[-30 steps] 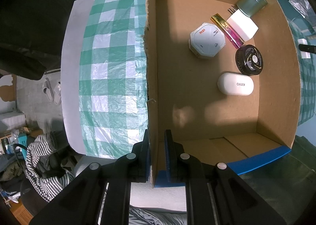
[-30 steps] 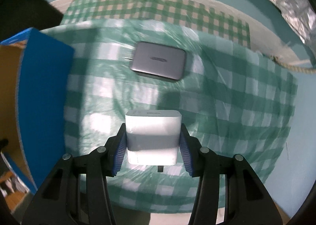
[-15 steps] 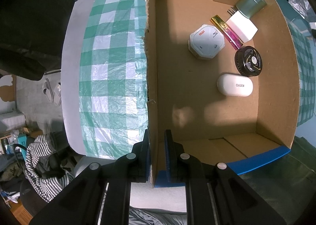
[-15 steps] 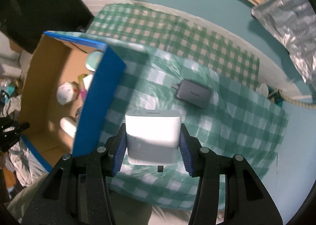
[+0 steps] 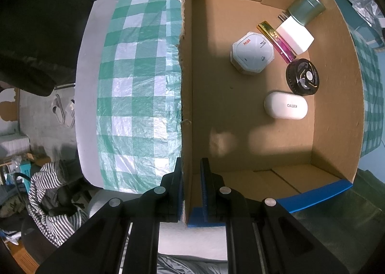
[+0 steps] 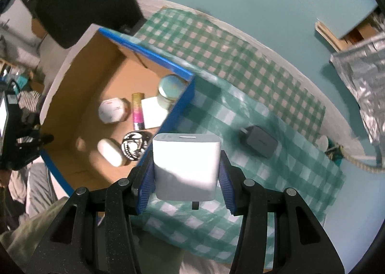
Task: Organize rigid objects
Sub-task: 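Carry the white plug charger into the box with the right tool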
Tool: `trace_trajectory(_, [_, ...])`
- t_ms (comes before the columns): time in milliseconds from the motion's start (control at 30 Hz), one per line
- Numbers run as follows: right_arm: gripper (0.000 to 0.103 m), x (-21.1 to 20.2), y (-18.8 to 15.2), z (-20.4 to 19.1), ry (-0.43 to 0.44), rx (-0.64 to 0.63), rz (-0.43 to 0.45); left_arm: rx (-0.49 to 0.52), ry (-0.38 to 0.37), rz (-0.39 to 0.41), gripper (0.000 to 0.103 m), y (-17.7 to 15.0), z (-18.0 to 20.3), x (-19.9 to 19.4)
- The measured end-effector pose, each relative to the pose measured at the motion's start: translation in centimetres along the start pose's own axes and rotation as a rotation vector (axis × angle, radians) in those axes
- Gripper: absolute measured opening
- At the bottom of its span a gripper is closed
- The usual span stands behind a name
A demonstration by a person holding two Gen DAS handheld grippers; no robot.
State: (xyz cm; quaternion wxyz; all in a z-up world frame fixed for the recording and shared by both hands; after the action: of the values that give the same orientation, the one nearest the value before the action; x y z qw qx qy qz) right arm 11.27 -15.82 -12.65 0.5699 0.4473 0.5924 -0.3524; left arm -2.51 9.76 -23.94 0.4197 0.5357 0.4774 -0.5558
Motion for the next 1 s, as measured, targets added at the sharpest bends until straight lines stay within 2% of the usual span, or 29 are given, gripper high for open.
trace_trajectory(600, [0.049,3.7,1.6,-7.3,0.061,-0.174,-0.036,-0.007,0.008,0.006,0.011,-0.2,-0.1,-0.1])
trace_trajectory(1000, [0.049,8.1,1.3,-10.1,0.018,-0.319,-0.072,0.000,0.018,0.006,0.011,-0.2,-0.1,-0.2])
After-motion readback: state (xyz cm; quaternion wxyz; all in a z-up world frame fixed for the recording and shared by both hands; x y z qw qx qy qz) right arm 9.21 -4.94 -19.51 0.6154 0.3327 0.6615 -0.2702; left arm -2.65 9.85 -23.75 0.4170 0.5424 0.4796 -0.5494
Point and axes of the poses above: each gripper's, at about its wrist camera, not at the fingertips, and x roughly the way its jaws point, z to its right, y to its top, the point moved 3 cm from there along x, roughly the way its jaws point, and after that the axes turned 7 degrees about x, right-handed, at the moved point
